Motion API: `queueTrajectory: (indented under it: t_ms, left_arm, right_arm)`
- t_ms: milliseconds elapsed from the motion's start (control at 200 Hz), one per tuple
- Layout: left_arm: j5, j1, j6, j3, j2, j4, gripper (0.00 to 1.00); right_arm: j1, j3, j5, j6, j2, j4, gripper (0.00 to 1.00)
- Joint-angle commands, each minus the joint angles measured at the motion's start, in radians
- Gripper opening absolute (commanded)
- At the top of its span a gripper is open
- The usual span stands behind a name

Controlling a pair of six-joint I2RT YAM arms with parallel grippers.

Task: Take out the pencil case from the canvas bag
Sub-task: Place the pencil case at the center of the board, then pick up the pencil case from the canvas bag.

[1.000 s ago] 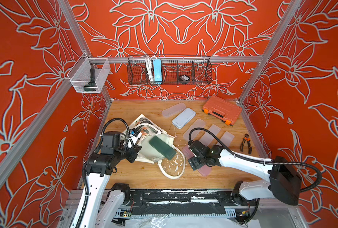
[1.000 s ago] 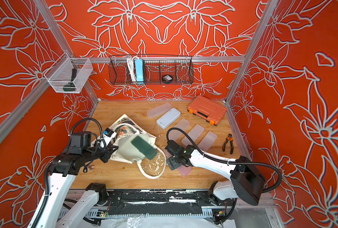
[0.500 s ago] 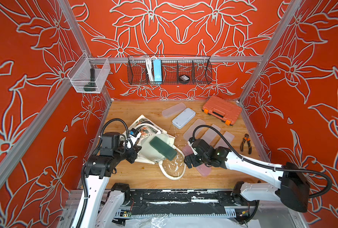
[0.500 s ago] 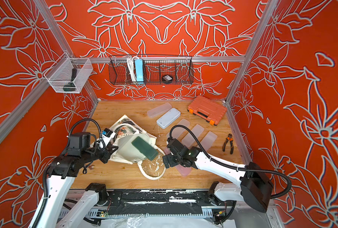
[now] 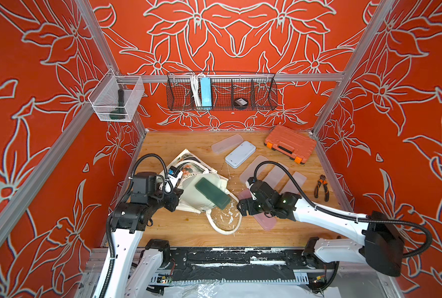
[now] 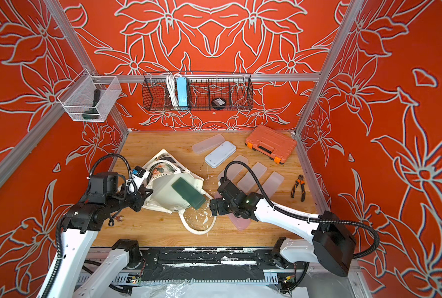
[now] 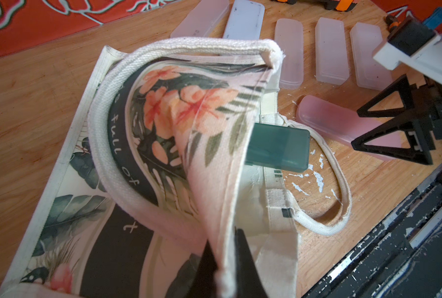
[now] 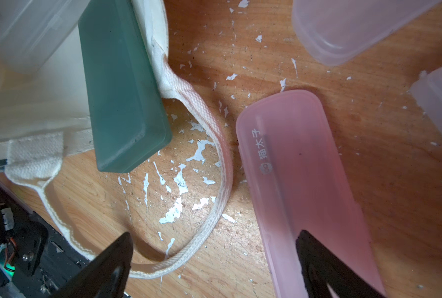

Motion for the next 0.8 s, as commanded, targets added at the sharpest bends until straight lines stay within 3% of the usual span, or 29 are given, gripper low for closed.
queueTrajectory:
  t_ms: [0, 350, 796]
  left_arm:
    - [0.004, 0.003, -0.005, 0.052, -0.003, 0.073, 0.00]
    - [0.005, 0.004, -0.033, 0.090, 0.008, 0.092, 0.00]
    - [0.026, 0.014, -0.057, -0.006, -0.047, 0.115, 0.00]
  right_arm:
    - [-0.007, -0.011, -0.022, 0.051, 0.011, 0.042, 0.99]
    - [-0.008, -0.055, -0.067, 0.176, 0.004, 0.228, 0.99]
    - [-0.007, -0.141, -0.125, 0.396, 0.080, 0.528, 0.97]
